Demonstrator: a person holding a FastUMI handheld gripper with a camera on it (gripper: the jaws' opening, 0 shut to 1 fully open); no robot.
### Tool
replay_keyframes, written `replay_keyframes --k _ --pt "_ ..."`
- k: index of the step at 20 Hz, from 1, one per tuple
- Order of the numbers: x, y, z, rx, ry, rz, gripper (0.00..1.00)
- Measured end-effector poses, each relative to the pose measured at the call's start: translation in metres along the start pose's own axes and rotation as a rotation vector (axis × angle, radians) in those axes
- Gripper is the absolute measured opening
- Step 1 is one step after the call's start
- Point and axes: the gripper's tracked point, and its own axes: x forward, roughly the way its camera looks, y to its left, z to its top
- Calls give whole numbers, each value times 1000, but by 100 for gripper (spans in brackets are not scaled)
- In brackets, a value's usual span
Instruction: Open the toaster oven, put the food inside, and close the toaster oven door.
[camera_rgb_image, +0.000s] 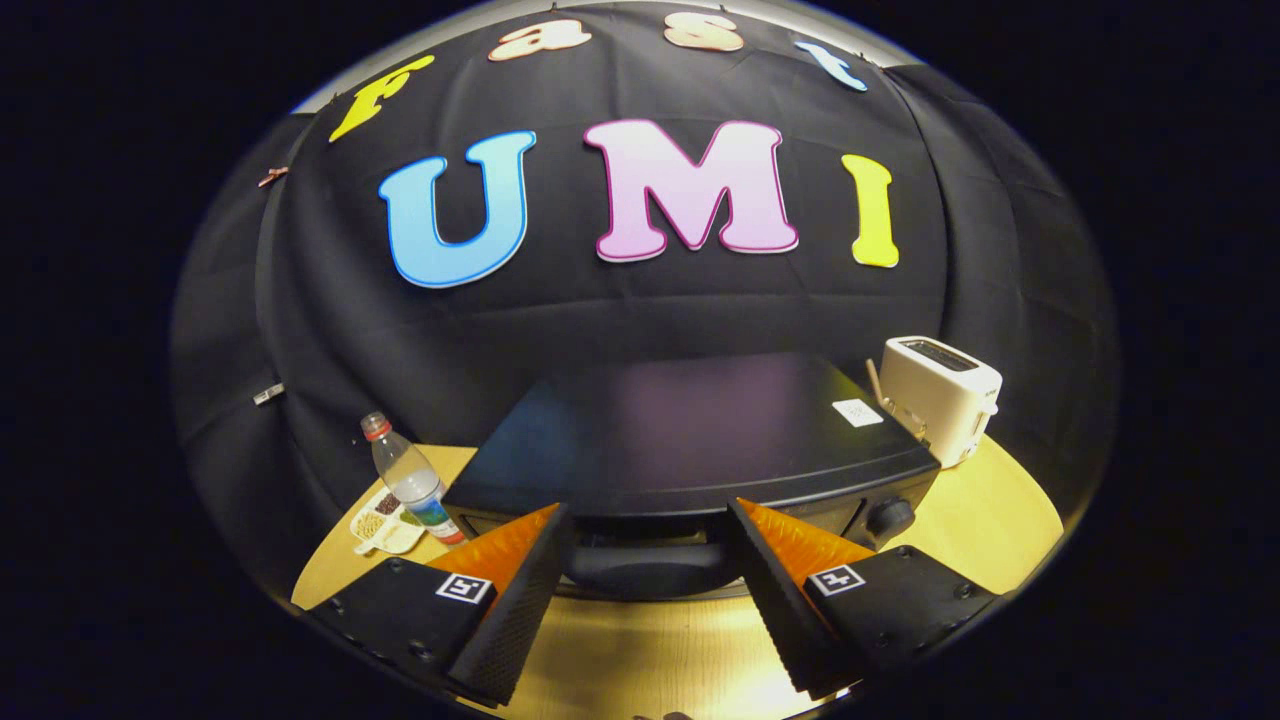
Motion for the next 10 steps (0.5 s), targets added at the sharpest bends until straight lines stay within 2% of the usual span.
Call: replay_keyframes --k 4,10 --pt "-3 3 -7 -50 6 7 99" --pt "-24 -3 -25 -42 89 2 99"
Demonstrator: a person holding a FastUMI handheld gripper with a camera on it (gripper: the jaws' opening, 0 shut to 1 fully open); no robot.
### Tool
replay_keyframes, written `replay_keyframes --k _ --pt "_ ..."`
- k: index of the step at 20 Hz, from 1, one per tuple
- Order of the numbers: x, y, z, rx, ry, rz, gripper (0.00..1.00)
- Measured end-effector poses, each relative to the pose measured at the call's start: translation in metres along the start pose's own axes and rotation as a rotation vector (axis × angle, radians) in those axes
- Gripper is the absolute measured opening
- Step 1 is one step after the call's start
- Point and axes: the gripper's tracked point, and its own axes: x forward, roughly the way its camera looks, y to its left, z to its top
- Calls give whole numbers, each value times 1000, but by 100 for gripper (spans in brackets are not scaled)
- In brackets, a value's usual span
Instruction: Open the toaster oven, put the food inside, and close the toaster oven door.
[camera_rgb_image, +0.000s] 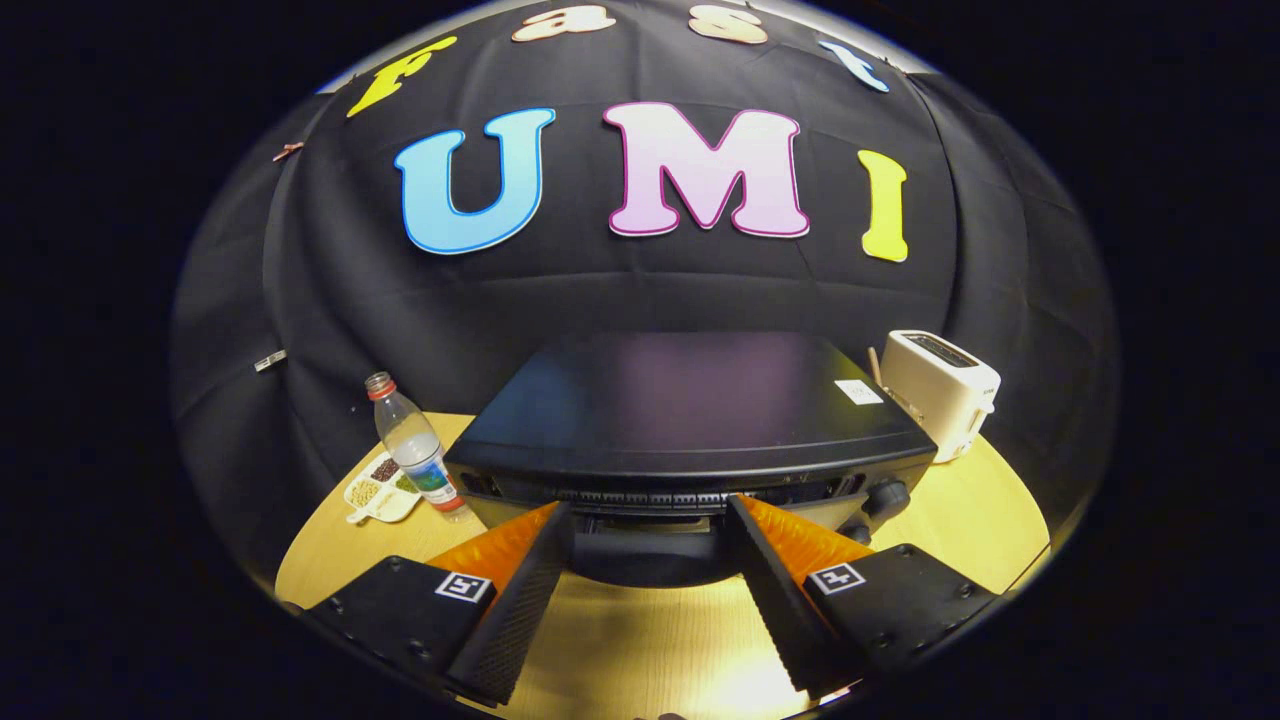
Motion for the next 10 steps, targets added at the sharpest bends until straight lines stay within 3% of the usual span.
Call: replay_keyframes --k 6,10 --pt "-36 -13 -55 11 160 -8 98" --pt "-51 -20 -117 80 350 -19 96"
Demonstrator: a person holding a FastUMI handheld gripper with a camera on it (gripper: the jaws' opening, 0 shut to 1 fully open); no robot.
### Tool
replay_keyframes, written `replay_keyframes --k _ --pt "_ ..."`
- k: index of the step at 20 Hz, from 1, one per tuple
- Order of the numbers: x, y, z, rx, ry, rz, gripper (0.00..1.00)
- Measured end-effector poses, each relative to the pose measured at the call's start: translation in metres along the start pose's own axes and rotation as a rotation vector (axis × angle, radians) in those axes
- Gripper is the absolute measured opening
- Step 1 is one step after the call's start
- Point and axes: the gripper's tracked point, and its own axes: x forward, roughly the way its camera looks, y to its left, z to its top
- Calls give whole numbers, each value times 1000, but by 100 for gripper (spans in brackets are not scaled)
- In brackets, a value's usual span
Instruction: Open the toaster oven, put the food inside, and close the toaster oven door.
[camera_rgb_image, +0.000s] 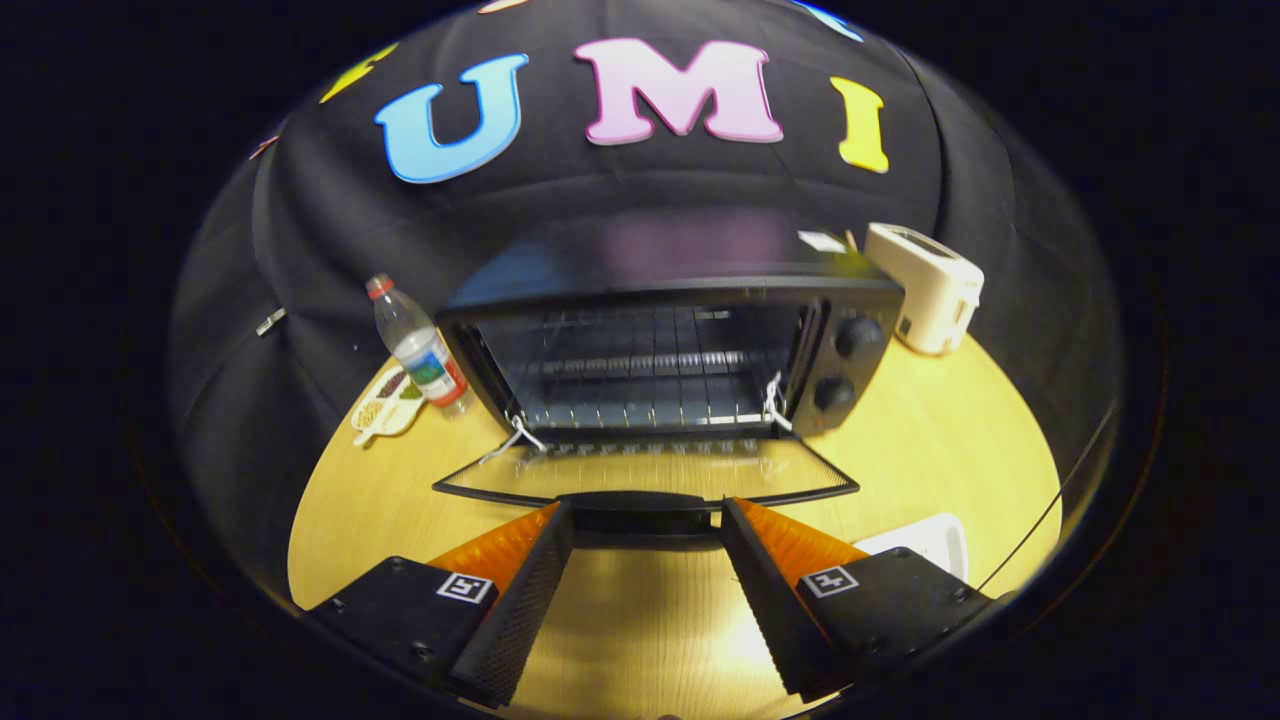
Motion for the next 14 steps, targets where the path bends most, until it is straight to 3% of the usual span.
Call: replay_keyframes --k 3,11,14 --pt "1 -5 -28 11 95 12 97" --pt "-14 -5 -10 1 73 72 97" --pt "-30 -39 0 30 75 91 97"
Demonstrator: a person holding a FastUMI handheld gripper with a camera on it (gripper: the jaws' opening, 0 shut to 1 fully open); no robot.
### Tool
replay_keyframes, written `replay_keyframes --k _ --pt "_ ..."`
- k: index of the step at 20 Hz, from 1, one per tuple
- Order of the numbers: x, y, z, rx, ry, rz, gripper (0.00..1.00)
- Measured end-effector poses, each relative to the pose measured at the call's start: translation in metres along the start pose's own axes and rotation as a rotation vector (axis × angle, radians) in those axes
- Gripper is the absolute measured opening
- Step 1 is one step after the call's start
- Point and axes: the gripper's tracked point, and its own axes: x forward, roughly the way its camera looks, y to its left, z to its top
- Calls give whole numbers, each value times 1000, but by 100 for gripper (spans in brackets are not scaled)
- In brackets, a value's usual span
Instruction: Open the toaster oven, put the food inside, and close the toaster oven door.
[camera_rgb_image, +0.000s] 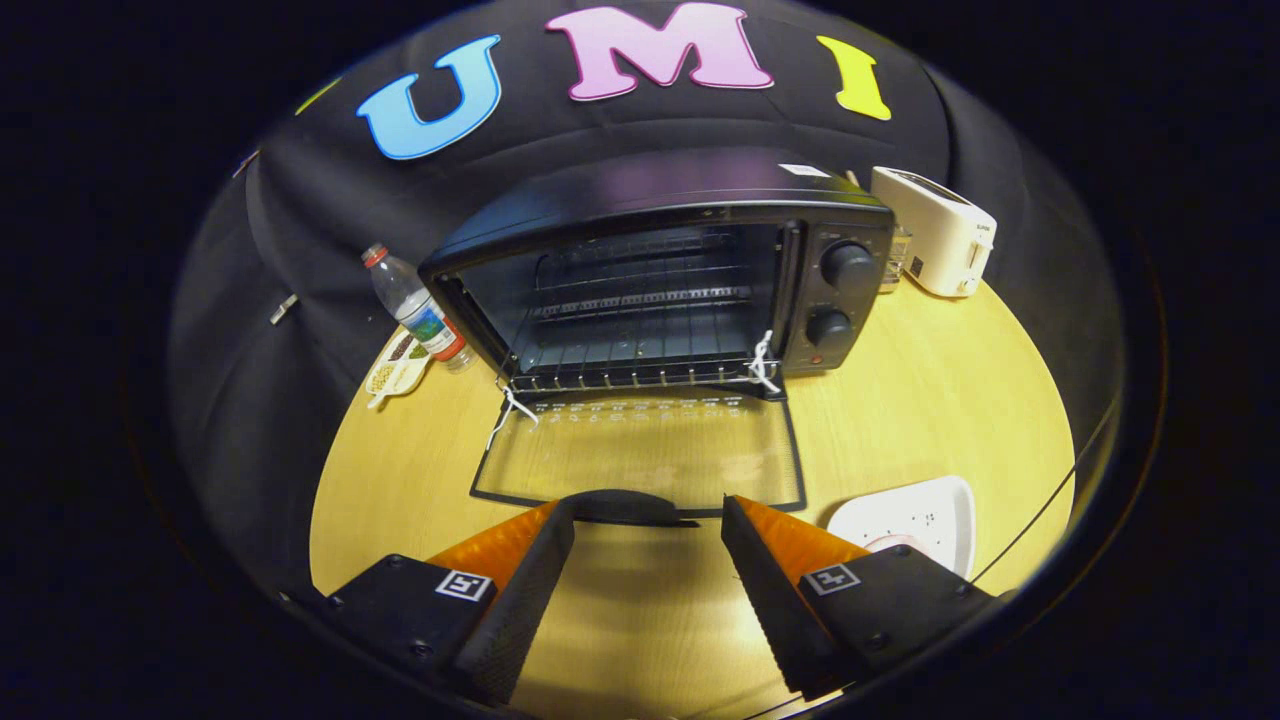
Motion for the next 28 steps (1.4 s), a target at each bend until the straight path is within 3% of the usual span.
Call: replay_keyframes --k 2,7,11,12,15,18,20,25,27,28 --pt "-16 -42 4 -4 -5 -14 96" --pt "-48 -185 -4 -1 46 -161 98" --pt "-42 -241 -31 -10 151 -216 93" --pt "-38 -250 -38 -26 181 -217 93" --pt "-24 -258 -56 -51 246 -193 72" --pt "-11 -260 -68 -69 293 -168 70" --pt "-5 -259 -72 -74 310 -160 55" --pt "2 -262 -73 -81 346 -152 54" --pt "6 -263 -72 -57 362 -139 26" --pt "6 -263 -71 -54 367 -136 26"
